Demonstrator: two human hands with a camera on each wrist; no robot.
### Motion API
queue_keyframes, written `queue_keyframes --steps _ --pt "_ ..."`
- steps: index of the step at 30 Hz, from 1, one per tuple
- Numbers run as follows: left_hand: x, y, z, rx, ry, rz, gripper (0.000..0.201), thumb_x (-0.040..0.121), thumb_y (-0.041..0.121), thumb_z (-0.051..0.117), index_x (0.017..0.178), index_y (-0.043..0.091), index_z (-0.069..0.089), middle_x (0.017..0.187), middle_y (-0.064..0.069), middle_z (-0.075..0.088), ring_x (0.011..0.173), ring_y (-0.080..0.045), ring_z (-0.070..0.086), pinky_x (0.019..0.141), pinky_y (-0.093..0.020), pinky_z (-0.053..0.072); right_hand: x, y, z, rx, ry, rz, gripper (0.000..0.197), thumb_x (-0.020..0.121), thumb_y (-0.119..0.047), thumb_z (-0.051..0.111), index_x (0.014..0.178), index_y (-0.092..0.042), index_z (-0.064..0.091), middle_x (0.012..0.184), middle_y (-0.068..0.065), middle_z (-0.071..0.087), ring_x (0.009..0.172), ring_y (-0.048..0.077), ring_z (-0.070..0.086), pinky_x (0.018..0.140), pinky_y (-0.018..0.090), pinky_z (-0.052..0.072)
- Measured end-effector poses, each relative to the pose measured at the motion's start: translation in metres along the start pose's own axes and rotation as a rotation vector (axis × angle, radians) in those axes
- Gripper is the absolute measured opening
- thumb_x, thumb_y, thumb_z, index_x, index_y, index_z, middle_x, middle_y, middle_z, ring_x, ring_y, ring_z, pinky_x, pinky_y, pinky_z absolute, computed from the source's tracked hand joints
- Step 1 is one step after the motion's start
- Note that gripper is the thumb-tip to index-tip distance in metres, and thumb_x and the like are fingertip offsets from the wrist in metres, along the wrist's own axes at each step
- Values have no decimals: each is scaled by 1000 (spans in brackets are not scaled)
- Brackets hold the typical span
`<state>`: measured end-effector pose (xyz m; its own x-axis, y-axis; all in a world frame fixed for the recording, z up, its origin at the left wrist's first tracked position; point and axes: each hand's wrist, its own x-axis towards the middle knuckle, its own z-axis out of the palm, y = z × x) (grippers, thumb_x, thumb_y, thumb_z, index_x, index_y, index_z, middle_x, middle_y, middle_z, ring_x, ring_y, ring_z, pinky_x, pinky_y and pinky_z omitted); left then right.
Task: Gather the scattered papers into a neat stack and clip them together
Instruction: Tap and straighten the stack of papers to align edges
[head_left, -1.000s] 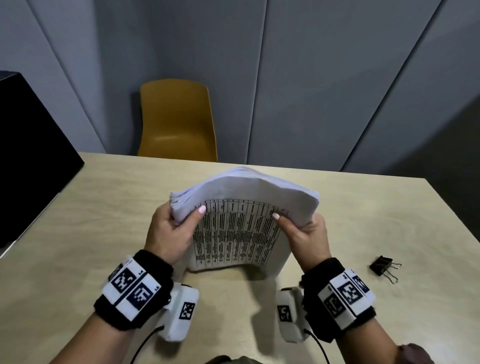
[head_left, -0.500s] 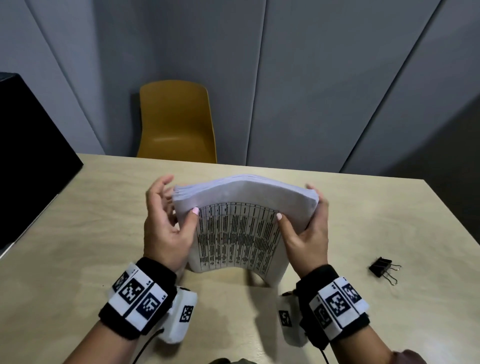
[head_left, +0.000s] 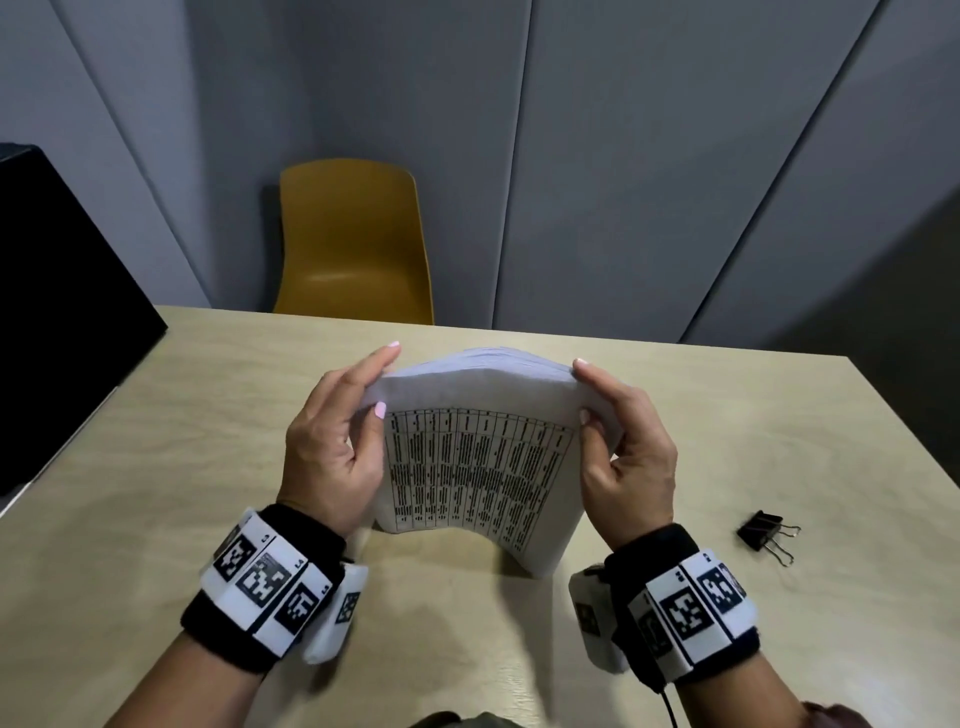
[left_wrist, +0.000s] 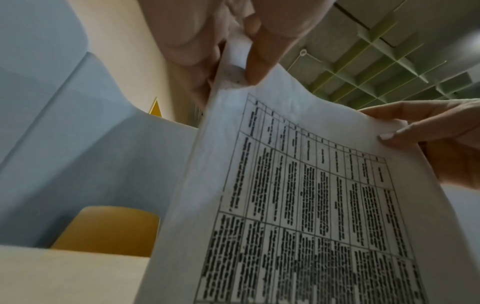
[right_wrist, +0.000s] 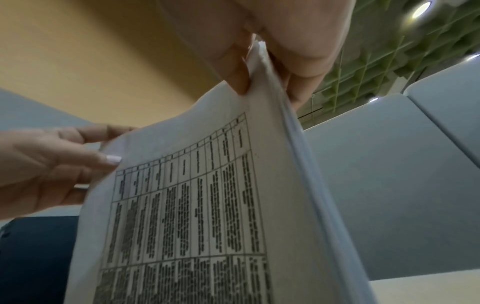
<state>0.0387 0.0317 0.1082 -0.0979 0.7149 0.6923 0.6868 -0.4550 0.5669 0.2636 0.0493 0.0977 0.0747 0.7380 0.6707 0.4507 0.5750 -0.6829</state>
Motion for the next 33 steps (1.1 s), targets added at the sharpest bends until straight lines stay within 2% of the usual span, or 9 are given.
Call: queue_keyframes --steps 2,5,9,12,18,23,27,31,33 --pt "-3 -1 0 -141 -19 -140 60 81 -2 60 137 13 42 99 32 57 84 6 59 77 0 41 1 1 -2 18 -14 11 51 78 12 49 119 -17 57 103 3 61 98 -9 53 89 7 38" --pt "-12 -18 3 -421 -60 -424 93 72 1 74 143 32 23 108 23 61 86 4 60 76 -6 47 -4 -1 0 74 -35 64 63 77 12 48 131 -21 49 122 -16 55 114 -8 50 99 9 35" --pt "-24 -37 16 -316 -313 -525 54 68 46 73 113 18 61 114 -3 65 99 7 61 81 -5 44 -12 0 6 89 3 121 78 79 8 51 143 -30 27 123 -39 47 107 -17 50 94 5 37" --pt "-22 -30 18 -135 -281 -395 23 85 10 62 98 -9 66 82 -18 72 67 17 58 58 -2 41 -15 6 7 73 -13 225 89 79 -4 60 145 -38 9 85 -16 56 70 -2 55 70 8 44" --pt "-18 -25 9 -393 -27 -566 19 87 16 61 103 6 63 84 7 73 78 8 64 82 -16 50 -41 37 5 -44 64 688 104 66 -34 72 148 -27 8 140 13 38 129 24 39 111 41 32" --pt "-27 -33 12 -805 33 -787 53 68 36 77 113 12 61 100 9 69 96 -3 63 93 -19 47 -53 40 3 947 -26 1102 105 45 -27 92 134 -5 42 127 26 55 95 29 67 85 44 55" --pt "-38 -35 20 -1020 43 -905 20 75 16 69 95 18 65 82 10 74 83 -9 66 75 -25 56 -49 42 1 1157 -144 1055 80 61 -15 81 129 6 44 122 28 56 104 37 62 89 57 50" --pt "-38 -46 6 -1137 -2 -941 80 32 31 93 103 9 64 89 -4 75 82 -19 72 70 -38 59 -43 49 -13 1089 -119 978 83 52 -20 89 121 5 52 116 25 63 103 37 64 89 57 50" --pt "-36 -56 -9 -1179 -23 -927 61 45 30 86 99 8 68 88 -6 76 81 -19 72 69 -37 59 -44 53 -23 1052 -153 954 61 60 -15 83 113 2 59 107 21 69 95 34 68 80 52 55"
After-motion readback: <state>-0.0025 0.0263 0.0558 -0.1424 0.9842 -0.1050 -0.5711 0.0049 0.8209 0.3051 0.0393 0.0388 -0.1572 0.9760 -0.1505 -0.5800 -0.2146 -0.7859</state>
